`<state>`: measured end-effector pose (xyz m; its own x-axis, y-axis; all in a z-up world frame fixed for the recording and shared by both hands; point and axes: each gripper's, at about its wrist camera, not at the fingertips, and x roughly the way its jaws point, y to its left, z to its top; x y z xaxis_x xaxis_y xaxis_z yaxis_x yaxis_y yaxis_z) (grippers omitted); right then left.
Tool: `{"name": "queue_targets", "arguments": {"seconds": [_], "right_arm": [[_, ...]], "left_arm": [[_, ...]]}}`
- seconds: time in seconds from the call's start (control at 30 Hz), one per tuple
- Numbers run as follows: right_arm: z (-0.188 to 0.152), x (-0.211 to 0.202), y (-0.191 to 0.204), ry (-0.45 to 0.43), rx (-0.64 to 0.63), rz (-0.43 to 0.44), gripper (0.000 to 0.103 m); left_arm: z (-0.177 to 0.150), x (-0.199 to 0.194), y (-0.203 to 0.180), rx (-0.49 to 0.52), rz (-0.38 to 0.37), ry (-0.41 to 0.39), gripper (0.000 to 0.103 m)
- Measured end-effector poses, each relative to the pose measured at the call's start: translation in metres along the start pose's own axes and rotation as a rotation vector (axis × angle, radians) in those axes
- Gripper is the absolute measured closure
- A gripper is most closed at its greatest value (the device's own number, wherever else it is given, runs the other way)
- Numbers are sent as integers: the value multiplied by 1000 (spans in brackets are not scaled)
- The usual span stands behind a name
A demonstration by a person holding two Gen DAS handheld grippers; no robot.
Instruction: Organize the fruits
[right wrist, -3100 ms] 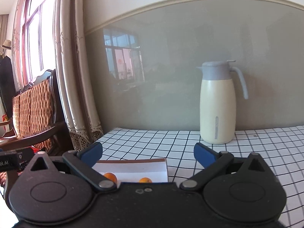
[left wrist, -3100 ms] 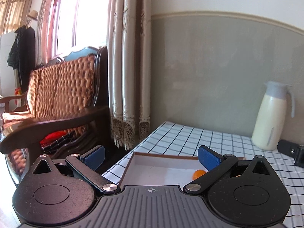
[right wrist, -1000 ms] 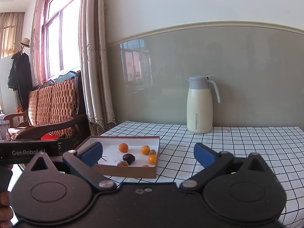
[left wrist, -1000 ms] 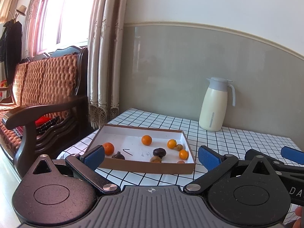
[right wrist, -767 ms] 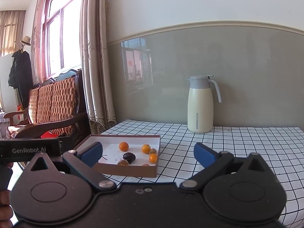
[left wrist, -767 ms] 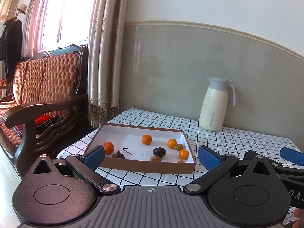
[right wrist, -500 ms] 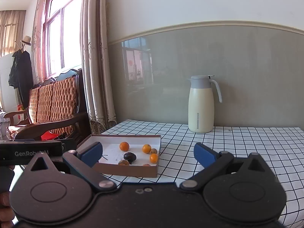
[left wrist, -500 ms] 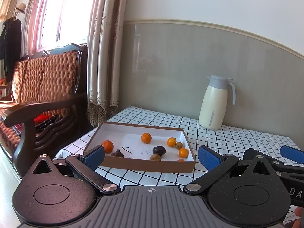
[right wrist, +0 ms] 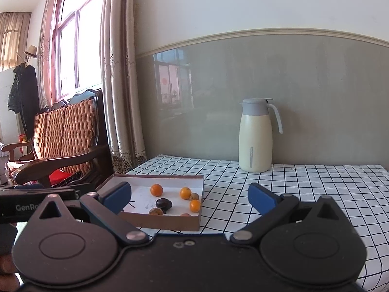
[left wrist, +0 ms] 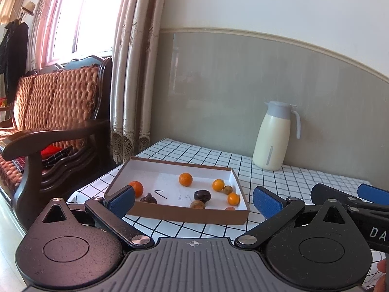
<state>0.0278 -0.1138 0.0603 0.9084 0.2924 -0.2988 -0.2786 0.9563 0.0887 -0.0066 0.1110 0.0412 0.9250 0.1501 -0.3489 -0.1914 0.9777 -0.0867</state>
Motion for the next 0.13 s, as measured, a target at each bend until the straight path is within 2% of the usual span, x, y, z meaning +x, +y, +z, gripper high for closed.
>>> {"name": "queue_targets", "arguments": {"seconds": [0.13], "right_arm": [[-1, 4, -1, 9, 13, 4, 6]], "left_arm": [[0, 3, 2, 10, 13, 6, 0]]}}
